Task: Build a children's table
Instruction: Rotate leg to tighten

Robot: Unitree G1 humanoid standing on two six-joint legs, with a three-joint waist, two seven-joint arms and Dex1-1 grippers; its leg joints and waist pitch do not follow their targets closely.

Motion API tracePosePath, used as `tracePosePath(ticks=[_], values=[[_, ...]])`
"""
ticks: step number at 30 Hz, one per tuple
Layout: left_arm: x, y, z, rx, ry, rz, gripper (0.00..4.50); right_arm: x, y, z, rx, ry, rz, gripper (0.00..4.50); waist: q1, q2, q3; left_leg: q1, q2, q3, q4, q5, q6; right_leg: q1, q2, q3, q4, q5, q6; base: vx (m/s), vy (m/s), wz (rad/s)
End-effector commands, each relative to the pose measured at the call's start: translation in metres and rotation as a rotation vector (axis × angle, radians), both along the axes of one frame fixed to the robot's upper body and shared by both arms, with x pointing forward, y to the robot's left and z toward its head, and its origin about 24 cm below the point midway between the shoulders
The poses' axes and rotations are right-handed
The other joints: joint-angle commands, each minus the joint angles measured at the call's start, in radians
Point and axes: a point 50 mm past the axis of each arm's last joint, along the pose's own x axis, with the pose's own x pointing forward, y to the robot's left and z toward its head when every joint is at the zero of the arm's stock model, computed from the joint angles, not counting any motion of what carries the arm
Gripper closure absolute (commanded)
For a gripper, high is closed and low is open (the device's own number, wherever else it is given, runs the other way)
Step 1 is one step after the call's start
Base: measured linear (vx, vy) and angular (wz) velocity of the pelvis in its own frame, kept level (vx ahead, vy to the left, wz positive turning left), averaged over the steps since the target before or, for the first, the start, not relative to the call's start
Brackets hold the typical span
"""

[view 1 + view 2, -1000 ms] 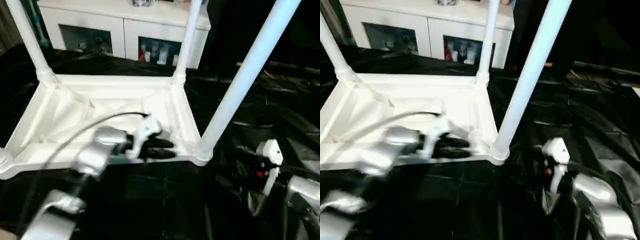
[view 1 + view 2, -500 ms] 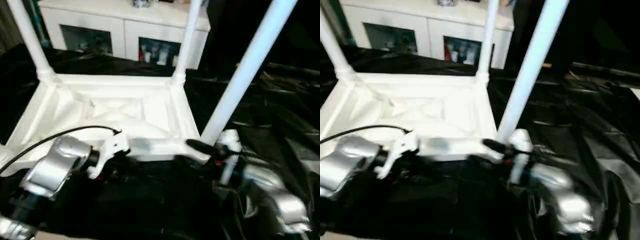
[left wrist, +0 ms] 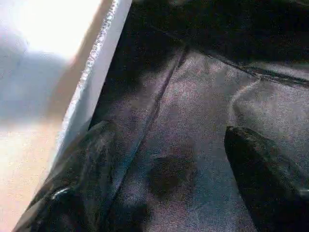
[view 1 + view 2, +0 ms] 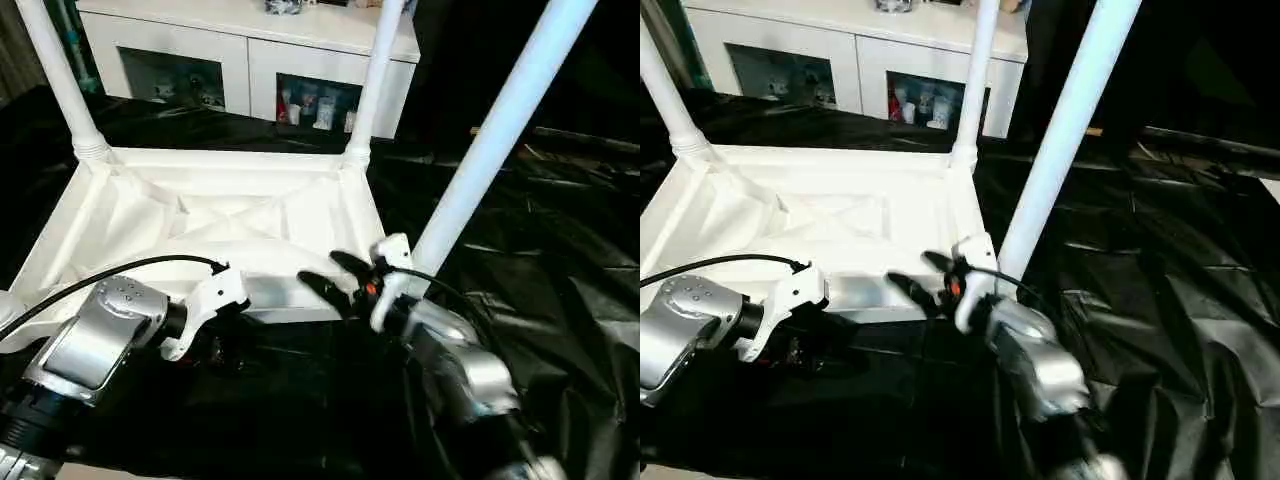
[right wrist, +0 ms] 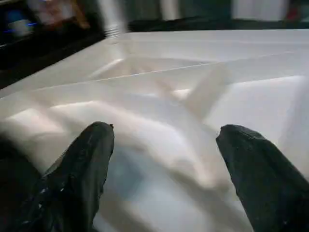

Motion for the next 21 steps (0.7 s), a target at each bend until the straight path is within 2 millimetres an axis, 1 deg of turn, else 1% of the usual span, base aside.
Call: tracePosePath(ticks=[1,3,4,5,6,7,8,9,10,11,12,13,14,15,16,18,19,20,21], values=[[0.0,0.003,0.0,0.032,-0.012,0.019,0.32,0.005,-0.008,0.0,-0.012,-0.012,-0.067,0.78,-0.006,0.021,-0.047,0.019,0.056,-0.024,-0.075,-0.202,-0.037,0.027,-0.071,0.054,-0.056,-0.165,-0.203,0.0,0.0,0.0],[-0.001,0.003,-0.001,0.032,-0.009,0.022,0.1,0.011,-0.011,-0.001,-0.012,-0.017,-0.139,0.78,-0.009,0.02,-0.045,0.017,0.056,-0.027,-0.078,-0.232,-0.042,0.026,-0.073,0.054,-0.06,-0.215,-0.191,0.0,0.0,0.0],[-0.001,0.003,-0.001,0.032,-0.009,0.022,0.03,0.011,-0.011,-0.001,-0.012,-0.017,-0.139,0.78,-0.009,0.02,-0.044,0.019,0.056,-0.027,-0.078,-0.244,-0.044,0.024,-0.073,0.055,-0.063,-0.234,-0.187,0.0,0.0,0.0],[-0.001,0.003,-0.001,0.031,-0.008,0.023,0.03,0.014,-0.011,-0.002,-0.013,-0.02,-0.167,0.78,-0.008,0.02,-0.045,0.021,0.057,-0.027,-0.077,-0.247,-0.046,0.024,-0.074,0.055,-0.064,-0.245,-0.184,0.0,0.0,0.0],[-0.002,0.003,-0.002,0.033,-0.006,0.023,0.03,0.017,-0.014,-0.003,-0.022,-0.02,-0.216,0.78,-0.009,0.021,-0.044,0.02,0.057,-0.028,-0.078,-0.255,-0.047,0.023,-0.073,0.056,-0.065,-0.26,-0.179,0.0,0.0,0.0],[-0.002,0.003,-0.002,0.035,-0.005,0.022,0.03,0.02,-0.018,-0.004,-0.027,-0.015,-0.258,0.78,-0.011,0.023,-0.044,0.024,0.057,-0.028,-0.078,-0.271,-0.055,0.018,-0.072,0.056,-0.066,-0.278,-0.174,0.0,0.0,0.0],[-0.002,0.003,-0.002,0.035,-0.005,0.022,0.03,0.02,-0.018,-0.004,-0.027,-0.015,-0.258,0.78,-0.01,0.023,-0.044,0.025,0.057,-0.028,-0.078,-0.272,-0.056,0.018,-0.071,0.056,-0.066,-0.275,-0.172,0.0,0.0,0.0],[-0.002,0.003,-0.003,0.036,-0.005,0.022,0.03,0.022,-0.02,-0.005,-0.029,-0.014,-0.287,0.78,-0.009,0.023,-0.045,0.026,0.056,-0.026,-0.077,-0.267,-0.055,0.015,-0.069,0.056,-0.064,-0.256,-0.171,0.0,0.0,0.0],[-0.002,0.003,-0.003,0.037,-0.004,0.021,0.03,0.025,-0.025,-0.006,-0.035,-0.009,-0.342,0.78,-0.008,0.025,-0.045,0.024,0.056,-0.027,-0.078,-0.263,-0.054,0.018,-0.068,0.056,-0.062,-0.246,-0.171,0.0,0.0,0.0],[-0.002,0.003,-0.003,0.037,-0.004,0.021,0.03,0.025,-0.025,-0.006,-0.035,-0.009,-0.342,0.78,-0.007,0.025,-0.046,0.025,0.056,-0.026,-0.077,-0.254,-0.057,0.018,-0.067,0.055,-0.06,-0.228,-0.173,0.0,0.0,0.0],[-0.003,0.002,-0.005,0.043,-0.003,0.02,0.03,0.033,-0.043,-0.008,-0.043,0.012,-0.477,0.78,-0.007,0.025,-0.048,0.026,0.056,-0.025,-0.076,-0.243,-0.059,0.017,-0.065,0.055,-0.056,-0.202,-0.177,0.0,0.0,0.0],[-0.003,0.002,-0.005,0.043,-0.003,0.02,0.03,0.033,-0.043,-0.008,-0.043,0.012,-0.477,0.78,-0.007,0.025,-0.048,0.026,0.056,-0.025,-0.076,-0.243,-0.059,0.017,-0.065,0.055,-0.056,-0.202,-0.177,0.0,0.0,0.0],[-0.003,0.003,-0.006,0.049,-0.002,0.022,0.03,0.035,-0.049,-0.008,-0.044,0.019,-0.519,0.78,-0.006,0.024,-0.05,0.025,0.053,-0.023,-0.074,-0.223,-0.059,0.019,-0.063,0.055,-0.052,-0.165,-0.177,0.0,0.0,0.0],[-0.003,0.003,-0.006,0.052,-0.002,0.023,0.03,0.035,-0.051,-0.008,-0.044,0.021,-0.534,0.78,-0.005,0.024,-0.05,0.027,0.053,-0.022,-0.073,-0.217,-0.058,0.017,-0.063,0.055,-0.051,-0.153,-0.178,0.0,0.0,0.0],[-0.003,0.004,-0.008,0.064,-0.004,0.028,0.03,0.038,-0.06,-0.009,-0.052,0.027,-0.589,0.78,-0.007,0.022,-0.05,0.022,0.051,-0.021,-0.071,-0.2,-0.052,0.021,-0.06,0.056,-0.046,-0.119,-0.181,0.0,0.0,0.0],[0.0,0.009,-0.014,0.104,-0.036,0.067,0.03,0.041,-0.077,-0.008,-0.066,0.026,-0.667,0.78,-0.006,0.017,-0.049,0.023,0.05,-0.019,-0.07,-0.205,-0.046,0.02,-0.058,0.058,-0.047,-0.12,-0.179,0.0,0.0,0.0],[0.003,0.011,-0.017,0.128,-0.062,0.091,0.03,0.043,-0.085,-0.007,-0.076,0.019,-0.696,0.78,-0.003,0.018,-0.051,0.028,0.05,-0.015,-0.066,-0.209,-0.039,0.017,-0.058,0.06,-0.049,-0.121,-0.181,0.0,0.0,0.0],[0.005,0.013,-0.018,0.14,-0.077,0.1,0.03,0.043,-0.089,-0.007,-0.08,0.016,-0.706,0.78,-0.001,0.019,-0.05,0.028,0.049,-0.014,-0.065,-0.211,-0.036,0.015,-0.056,0.06,-0.05,-0.123,-0.179,0.0,0.0,0.0],[0.006,0.014,-0.018,0.152,-0.091,0.107,0.03,0.044,-0.092,-0.007,-0.083,0.014,-0.715,0.78,0.0,0.019,-0.048,0.026,0.049,-0.015,-0.066,-0.222,-0.035,0.016,-0.056,0.061,-0.051,-0.139,-0.175,0.0,0.0,0.0]])
